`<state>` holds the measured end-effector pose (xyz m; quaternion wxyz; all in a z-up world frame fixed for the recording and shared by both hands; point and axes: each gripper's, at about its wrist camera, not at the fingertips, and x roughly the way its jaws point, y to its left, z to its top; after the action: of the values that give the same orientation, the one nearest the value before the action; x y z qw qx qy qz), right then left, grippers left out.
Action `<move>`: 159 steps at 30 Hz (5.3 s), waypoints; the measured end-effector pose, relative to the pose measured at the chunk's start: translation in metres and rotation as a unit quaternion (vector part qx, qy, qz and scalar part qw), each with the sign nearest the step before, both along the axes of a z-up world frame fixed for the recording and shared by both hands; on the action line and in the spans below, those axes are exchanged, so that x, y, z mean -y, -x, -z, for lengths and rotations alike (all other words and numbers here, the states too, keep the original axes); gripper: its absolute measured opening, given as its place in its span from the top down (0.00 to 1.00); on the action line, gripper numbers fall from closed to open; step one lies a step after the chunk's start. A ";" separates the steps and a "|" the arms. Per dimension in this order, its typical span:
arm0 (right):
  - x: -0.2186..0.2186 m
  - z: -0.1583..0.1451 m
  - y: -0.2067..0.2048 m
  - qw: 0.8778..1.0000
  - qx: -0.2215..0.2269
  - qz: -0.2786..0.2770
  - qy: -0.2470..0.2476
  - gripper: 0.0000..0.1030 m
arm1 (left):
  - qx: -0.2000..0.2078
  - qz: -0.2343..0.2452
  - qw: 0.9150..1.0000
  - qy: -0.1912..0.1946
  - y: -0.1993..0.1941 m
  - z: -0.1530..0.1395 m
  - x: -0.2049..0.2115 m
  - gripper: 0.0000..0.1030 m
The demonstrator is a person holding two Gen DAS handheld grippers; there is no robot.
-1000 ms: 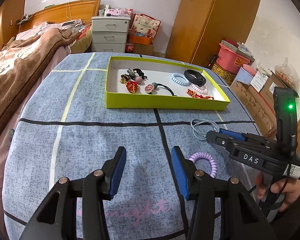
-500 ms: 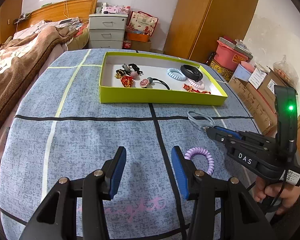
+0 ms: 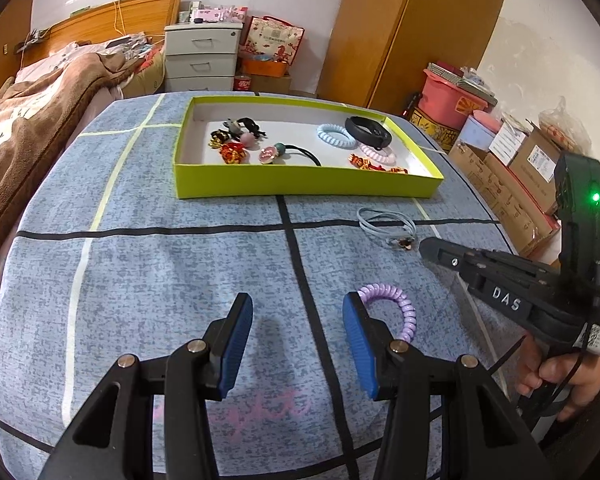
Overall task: Organize jewelry
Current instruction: 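Grasp the lilac coil hair tie with the left tool while the right tool holds the grey cord, then carry both items into the green tray and open both tools to release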
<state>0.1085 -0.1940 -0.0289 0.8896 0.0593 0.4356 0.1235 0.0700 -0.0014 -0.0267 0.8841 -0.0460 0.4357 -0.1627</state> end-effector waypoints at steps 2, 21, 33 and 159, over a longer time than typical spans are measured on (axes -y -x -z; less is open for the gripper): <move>0.003 -0.001 -0.004 1.000 0.000 -0.005 -0.023 1.00 | -0.002 0.001 1.000 -0.001 0.000 0.001 0.002 0.53; -0.017 0.007 -0.018 1.000 -0.008 -0.009 0.019 0.80 | -0.010 0.015 1.000 -0.005 0.002 0.006 0.015 0.52; 0.005 -0.001 -0.005 1.000 0.006 0.007 -0.001 0.82 | -0.014 0.026 0.999 -0.013 0.001 0.009 0.023 0.52; -0.043 -0.010 -0.160 0.999 0.009 -0.042 0.030 0.64 | 0.004 -0.058 0.997 -0.047 -0.128 -0.005 -0.020 0.70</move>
<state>0.2688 -0.1509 -0.0188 0.8890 0.0130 0.4332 0.1477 0.1982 0.0190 -0.0219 0.8950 -0.0285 0.4359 -0.0908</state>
